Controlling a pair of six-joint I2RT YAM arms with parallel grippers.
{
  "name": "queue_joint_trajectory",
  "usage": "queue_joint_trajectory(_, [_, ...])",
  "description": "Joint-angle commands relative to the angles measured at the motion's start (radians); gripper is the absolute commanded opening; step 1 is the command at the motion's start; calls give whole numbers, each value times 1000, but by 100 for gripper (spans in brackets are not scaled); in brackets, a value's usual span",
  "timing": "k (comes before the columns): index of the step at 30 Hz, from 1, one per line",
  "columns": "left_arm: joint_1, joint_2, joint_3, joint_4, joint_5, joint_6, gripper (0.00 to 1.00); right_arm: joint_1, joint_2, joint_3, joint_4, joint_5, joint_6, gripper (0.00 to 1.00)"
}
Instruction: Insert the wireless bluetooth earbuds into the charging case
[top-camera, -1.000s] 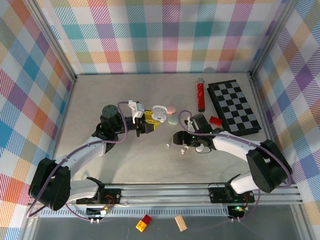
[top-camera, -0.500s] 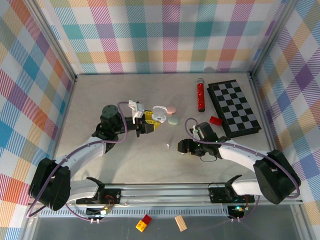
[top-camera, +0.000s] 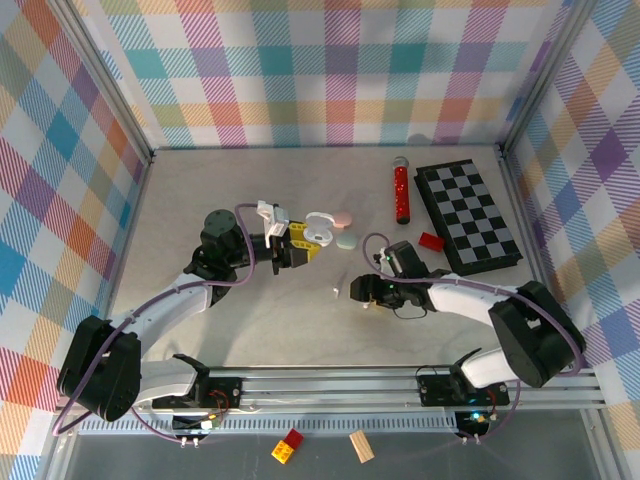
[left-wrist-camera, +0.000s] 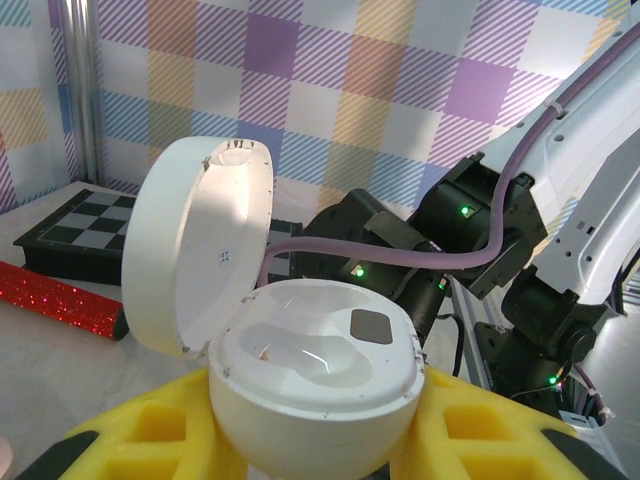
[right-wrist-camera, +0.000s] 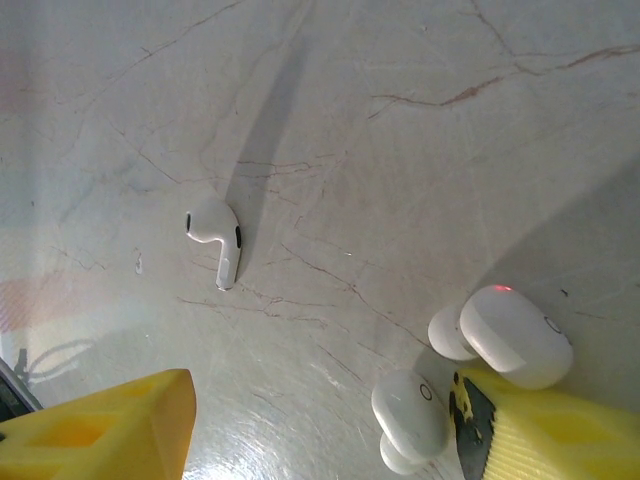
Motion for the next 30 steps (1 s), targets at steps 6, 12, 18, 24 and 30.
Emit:
queue_joint_trajectory(6, [6, -10, 8, 13, 31, 17, 33, -2, 17, -10, 56, -50, 15, 63])
queue_joint_trajectory(12, [6, -5, 10, 17, 32, 18, 33, -1, -1, -44, 45, -54, 33, 53])
queue_joint_trajectory(18, [6, -6, 11, 16, 35, 19, 33, -1, 29, -39, 52, -63, 27, 49])
queue_joint_trajectory(24, [6, -9, 10, 12, 35, 17, 33, -1, 54, -19, 30, -48, 19, 39])
queue_joint_trajectory(30, [5, -7, 8, 11, 35, 18, 33, -1, 62, -13, 6, -17, 27, 31])
